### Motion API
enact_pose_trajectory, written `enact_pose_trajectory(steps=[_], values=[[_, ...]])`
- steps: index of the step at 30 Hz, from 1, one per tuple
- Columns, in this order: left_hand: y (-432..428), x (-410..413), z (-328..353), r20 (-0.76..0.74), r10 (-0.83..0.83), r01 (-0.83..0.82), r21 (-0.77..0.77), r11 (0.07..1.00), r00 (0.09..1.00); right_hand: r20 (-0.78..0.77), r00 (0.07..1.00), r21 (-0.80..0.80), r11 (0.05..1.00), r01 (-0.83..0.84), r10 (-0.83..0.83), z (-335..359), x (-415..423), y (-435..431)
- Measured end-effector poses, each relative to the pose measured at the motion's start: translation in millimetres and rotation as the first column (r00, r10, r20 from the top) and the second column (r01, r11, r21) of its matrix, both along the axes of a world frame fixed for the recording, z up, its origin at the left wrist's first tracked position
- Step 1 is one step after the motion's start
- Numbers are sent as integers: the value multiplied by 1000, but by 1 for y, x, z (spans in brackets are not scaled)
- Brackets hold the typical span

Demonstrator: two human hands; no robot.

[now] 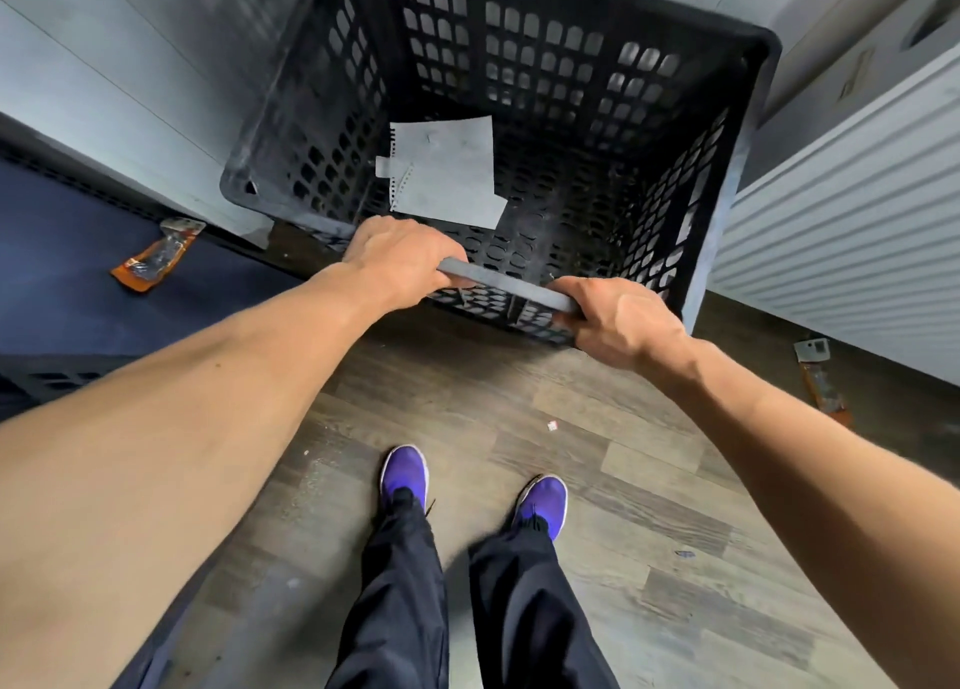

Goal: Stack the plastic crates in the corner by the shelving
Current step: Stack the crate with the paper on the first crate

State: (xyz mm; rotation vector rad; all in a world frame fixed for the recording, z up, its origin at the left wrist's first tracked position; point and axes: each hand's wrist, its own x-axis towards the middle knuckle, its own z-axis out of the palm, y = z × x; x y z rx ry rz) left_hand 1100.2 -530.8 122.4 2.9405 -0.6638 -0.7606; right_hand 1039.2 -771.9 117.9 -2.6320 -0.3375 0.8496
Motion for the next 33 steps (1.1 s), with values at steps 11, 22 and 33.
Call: enact_pose_trajectory(steps=[11,22,33], values=[[25,20,-9,64,-360,365,-118,924,931,-7,995,-103,990,95,-96,-1,7,26],[30,24,-19,246,-294,338,-159,927,924,-21,991,-98,987,127,-130,-2,21,31],[23,12,-24,219,-242,286,-198,938,945,-97,992,-73,994,77,-84,-12,18,19]])
